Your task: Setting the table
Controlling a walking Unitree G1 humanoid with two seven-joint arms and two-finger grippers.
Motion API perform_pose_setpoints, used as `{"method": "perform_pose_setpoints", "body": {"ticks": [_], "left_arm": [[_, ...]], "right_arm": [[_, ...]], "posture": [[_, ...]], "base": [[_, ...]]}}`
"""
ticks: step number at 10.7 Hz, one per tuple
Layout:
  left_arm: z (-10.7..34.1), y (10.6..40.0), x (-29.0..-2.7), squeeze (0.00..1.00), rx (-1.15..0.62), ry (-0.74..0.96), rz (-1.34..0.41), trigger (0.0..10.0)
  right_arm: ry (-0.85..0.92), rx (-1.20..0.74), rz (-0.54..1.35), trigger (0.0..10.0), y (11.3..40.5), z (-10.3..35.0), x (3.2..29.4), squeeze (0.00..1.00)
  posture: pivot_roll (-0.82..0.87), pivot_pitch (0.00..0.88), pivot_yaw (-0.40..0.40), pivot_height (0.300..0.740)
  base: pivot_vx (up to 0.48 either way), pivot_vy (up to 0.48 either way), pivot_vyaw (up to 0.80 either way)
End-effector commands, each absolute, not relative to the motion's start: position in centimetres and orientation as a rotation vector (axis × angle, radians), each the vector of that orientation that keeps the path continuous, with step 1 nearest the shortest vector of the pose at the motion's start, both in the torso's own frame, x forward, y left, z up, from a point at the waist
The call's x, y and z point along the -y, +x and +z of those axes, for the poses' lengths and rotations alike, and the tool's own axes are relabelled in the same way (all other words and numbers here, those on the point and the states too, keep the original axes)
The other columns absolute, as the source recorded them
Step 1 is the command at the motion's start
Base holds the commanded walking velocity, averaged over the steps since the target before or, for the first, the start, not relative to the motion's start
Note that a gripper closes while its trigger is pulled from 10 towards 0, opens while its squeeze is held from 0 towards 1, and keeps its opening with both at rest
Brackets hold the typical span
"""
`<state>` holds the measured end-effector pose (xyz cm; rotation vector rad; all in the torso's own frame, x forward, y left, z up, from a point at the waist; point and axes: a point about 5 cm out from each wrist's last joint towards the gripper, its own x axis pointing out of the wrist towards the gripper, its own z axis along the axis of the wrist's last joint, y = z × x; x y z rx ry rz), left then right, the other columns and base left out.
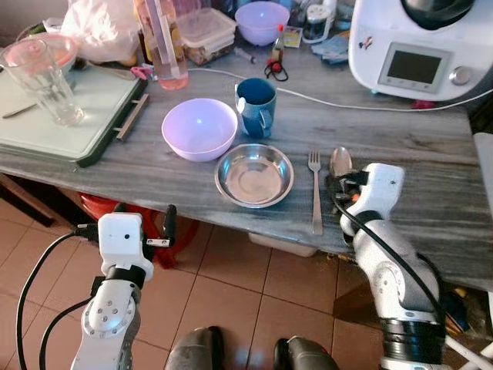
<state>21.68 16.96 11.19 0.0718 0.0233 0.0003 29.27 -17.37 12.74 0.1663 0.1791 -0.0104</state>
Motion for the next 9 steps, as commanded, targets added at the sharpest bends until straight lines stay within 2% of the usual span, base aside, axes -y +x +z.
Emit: {"method": "perform_pose_setpoints", "body": {"ticks": [1,4,7,8,9], "left_arm": [[11.1,21.7,-17.2,0.0,-0.026,0.081,-0.001,10.0],[11.6,22.2,-17.2,0.0,0.006,0.088,0.008,10.0],[11.7,23.1,-17.6,0.0,0.03,0.104,0.095,10.0],[11.8,23.3,-17.5,0.0,0.041,0.093,0.089,10.0],[11.7,23.4,-17.5,0.0,0.042,0.092,0.089,10.0]], "right_arm": [[0.144,-0.131,-0.003,10.0,29.1,13.6,17.2,1.0],[0.102,-0.034,0.032,10.0,29.2,14.6,16.8,1.0],[0.02,0.08,0.065,10.0,29.0,15.4,16.9,1.0],[-0.065,0.144,0.079,10.0,28.6,15.8,16.7,0.0],[-0.104,0.171,0.067,10.0,28.2,15.8,16.8,0.0]], "posture": [[0.04,0.161,0.05,0.74],[0.05,0.141,0.051,0.74],[0.05,0.08,0.053,0.74],[0.05,0.043,0.055,0.74],[0.05,0.015,0.055,0.74]], "base": [[0.0,0.0,0.0],[0.0,0.0,0.0],[0.0,0.0,0.0],[0.0,0.0,0.0],[0.0,0.0,0.0]]}}
